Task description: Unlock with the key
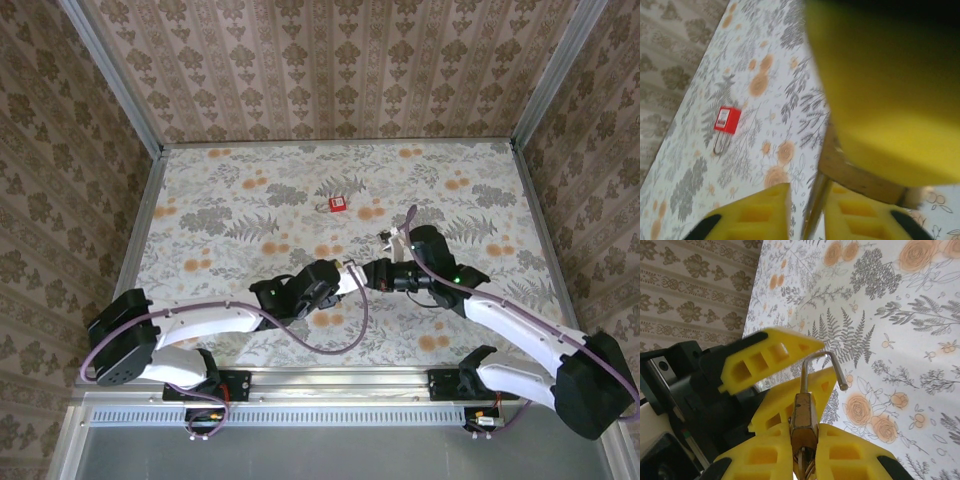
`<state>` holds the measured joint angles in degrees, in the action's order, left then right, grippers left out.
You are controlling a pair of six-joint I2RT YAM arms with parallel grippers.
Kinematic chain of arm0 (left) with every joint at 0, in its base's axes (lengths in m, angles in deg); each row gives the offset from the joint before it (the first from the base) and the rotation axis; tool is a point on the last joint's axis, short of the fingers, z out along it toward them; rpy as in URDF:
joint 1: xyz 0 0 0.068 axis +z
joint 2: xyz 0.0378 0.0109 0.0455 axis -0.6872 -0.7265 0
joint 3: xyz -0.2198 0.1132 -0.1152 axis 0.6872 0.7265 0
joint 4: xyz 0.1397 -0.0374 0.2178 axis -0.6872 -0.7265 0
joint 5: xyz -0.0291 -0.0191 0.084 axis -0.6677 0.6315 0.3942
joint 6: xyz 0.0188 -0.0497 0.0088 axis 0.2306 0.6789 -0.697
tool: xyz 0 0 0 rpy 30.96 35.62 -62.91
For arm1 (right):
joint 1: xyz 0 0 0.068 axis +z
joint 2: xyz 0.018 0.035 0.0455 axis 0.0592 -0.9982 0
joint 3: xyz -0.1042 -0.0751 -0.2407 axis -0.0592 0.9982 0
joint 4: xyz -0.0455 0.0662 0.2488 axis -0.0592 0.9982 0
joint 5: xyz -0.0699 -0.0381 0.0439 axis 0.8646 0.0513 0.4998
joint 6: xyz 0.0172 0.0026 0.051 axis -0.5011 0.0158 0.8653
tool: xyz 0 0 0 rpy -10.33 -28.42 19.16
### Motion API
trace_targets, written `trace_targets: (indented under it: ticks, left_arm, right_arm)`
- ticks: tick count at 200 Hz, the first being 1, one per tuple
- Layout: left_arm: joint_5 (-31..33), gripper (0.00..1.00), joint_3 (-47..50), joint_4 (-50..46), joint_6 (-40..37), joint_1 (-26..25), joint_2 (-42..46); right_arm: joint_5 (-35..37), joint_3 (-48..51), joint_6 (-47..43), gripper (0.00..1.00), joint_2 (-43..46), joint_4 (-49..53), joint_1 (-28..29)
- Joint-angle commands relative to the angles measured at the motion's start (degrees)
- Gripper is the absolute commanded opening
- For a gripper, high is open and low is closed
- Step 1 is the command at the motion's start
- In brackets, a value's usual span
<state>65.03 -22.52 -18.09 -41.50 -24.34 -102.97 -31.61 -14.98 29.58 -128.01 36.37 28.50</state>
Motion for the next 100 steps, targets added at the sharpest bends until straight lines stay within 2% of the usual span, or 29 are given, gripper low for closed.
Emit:
trace_targets:
  ticks: [1,23,58,100]
  left_arm:
    - [5.2,0.43,2.4,2.8,0.6,0.8,2.4]
    - [5.2,0.64,4.8,3.2,3.1,2.4,5.5]
    - [5.6,0.78,8.4,1.8,7.6,4.4,13.2]
    - [10.8,0.8,10.5,-1.0,11.2,5.7,21.4]
  right_arm:
    - [-0.4,0.0,2.3,0.12,-1.8,-6.0,1.4]
    - [1.2,-0.5,2.3,0.12,-3.8,-7.0,1.8]
    - [2.8,-1.9,2.2,0.11,-7.5,-8.5,1.8]
    - [2.7,-5.4,2.4,0.11,-15.7,-12.8,2.2]
